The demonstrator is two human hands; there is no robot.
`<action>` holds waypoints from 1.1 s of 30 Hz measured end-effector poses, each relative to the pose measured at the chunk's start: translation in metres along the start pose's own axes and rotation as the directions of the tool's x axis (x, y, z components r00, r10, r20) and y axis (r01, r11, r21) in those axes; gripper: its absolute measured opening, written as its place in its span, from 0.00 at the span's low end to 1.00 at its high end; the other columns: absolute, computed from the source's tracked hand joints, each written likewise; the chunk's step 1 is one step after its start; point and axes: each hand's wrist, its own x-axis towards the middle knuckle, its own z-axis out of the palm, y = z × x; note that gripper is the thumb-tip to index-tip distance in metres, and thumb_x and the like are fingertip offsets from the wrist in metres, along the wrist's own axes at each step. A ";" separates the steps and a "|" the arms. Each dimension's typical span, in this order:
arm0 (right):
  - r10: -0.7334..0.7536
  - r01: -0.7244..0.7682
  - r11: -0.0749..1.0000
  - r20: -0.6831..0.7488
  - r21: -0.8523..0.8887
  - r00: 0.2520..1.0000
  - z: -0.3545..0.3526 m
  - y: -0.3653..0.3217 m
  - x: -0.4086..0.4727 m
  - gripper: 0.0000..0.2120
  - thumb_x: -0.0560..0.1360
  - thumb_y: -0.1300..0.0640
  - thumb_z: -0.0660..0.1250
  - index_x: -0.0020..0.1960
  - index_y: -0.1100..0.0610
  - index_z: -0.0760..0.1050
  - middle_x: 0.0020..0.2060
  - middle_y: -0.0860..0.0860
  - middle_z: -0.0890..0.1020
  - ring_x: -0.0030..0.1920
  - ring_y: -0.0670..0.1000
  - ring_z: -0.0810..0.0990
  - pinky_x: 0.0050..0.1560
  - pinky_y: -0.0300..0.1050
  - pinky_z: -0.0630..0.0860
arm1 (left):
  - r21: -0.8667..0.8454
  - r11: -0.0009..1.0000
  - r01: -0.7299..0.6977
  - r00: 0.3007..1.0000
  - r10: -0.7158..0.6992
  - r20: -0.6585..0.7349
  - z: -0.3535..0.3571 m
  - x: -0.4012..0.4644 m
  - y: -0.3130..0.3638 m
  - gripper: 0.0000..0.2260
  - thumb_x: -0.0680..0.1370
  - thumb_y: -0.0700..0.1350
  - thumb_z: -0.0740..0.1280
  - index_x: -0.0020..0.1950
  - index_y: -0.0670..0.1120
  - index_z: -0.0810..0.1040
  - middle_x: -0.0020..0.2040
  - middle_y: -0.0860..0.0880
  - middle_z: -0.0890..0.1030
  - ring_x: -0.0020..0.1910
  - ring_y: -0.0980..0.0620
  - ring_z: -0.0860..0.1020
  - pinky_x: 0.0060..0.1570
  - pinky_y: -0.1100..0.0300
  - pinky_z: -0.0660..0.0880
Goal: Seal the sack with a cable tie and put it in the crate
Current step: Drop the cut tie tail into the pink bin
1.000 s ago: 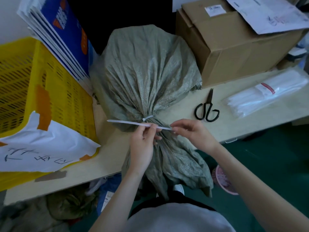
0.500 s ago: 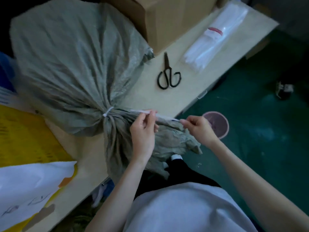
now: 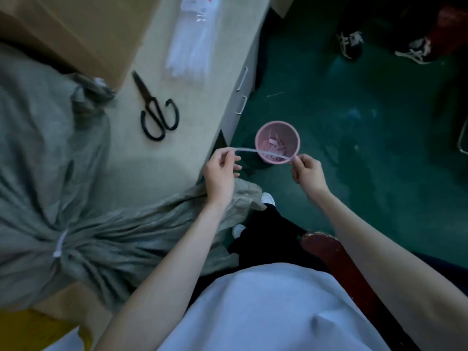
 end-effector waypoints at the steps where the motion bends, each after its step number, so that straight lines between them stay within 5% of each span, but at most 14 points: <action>1: 0.037 -0.036 0.999 -0.011 0.028 0.999 -0.002 0.003 0.005 0.13 0.80 0.56 0.59 0.38 0.58 0.71 0.27 0.52 0.70 0.27 0.50 0.66 0.29 0.43 0.64 | 0.025 0.999 0.037 0.999 -0.038 0.029 0.005 0.007 -0.002 0.06 0.81 0.42 0.61 0.50 0.46 0.78 0.40 0.50 0.81 0.34 0.56 0.77 0.33 0.63 0.76; 6: 0.239 -0.227 0.959 -0.054 0.171 0.969 -0.010 0.024 0.043 0.12 0.81 0.60 0.57 0.39 0.56 0.69 0.27 0.52 0.70 0.24 0.48 0.66 0.26 0.41 0.63 | 0.211 0.968 0.138 0.970 -0.175 0.168 0.045 0.046 -0.013 0.08 0.81 0.40 0.58 0.51 0.44 0.78 0.41 0.49 0.81 0.34 0.55 0.77 0.36 0.64 0.74; 16: 0.570 -0.528 0.813 -0.150 0.248 0.808 0.009 0.079 0.136 0.08 0.72 0.66 0.62 0.35 0.59 0.73 0.26 0.53 0.70 0.24 0.50 0.65 0.22 0.37 0.61 | 0.174 0.944 0.281 0.940 -0.307 0.147 0.096 0.113 -0.059 0.10 0.80 0.38 0.57 0.50 0.44 0.78 0.39 0.49 0.80 0.34 0.54 0.76 0.35 0.64 0.71; 24: 0.564 -0.516 0.810 -0.126 0.280 0.816 0.038 0.128 0.215 0.09 0.74 0.66 0.61 0.36 0.60 0.71 0.29 0.55 0.72 0.24 0.50 0.66 0.18 0.33 0.60 | 0.114 0.933 0.343 0.932 -0.353 0.082 0.129 0.158 -0.120 0.10 0.78 0.37 0.57 0.49 0.44 0.78 0.37 0.49 0.80 0.32 0.56 0.75 0.34 0.65 0.70; 28: 0.535 -0.486 0.835 -0.169 0.259 0.828 0.046 0.146 0.244 0.05 0.76 0.63 0.61 0.46 0.62 0.76 0.34 0.56 0.79 0.25 0.50 0.73 0.21 0.37 0.66 | 0.149 0.935 0.321 0.936 -0.337 0.099 0.140 0.178 -0.141 0.10 0.78 0.37 0.57 0.48 0.45 0.78 0.38 0.49 0.80 0.33 0.55 0.75 0.34 0.65 0.70; 33: 0.523 -0.482 0.832 -0.103 0.275 0.846 0.053 0.161 0.265 0.09 0.77 0.63 0.57 0.41 0.60 0.75 0.35 0.55 0.81 0.29 0.51 0.78 0.26 0.37 0.70 | 0.207 0.942 0.265 0.949 -0.292 0.117 0.153 0.206 -0.153 0.10 0.78 0.37 0.57 0.48 0.45 0.78 0.36 0.50 0.80 0.32 0.55 0.75 0.32 0.66 0.70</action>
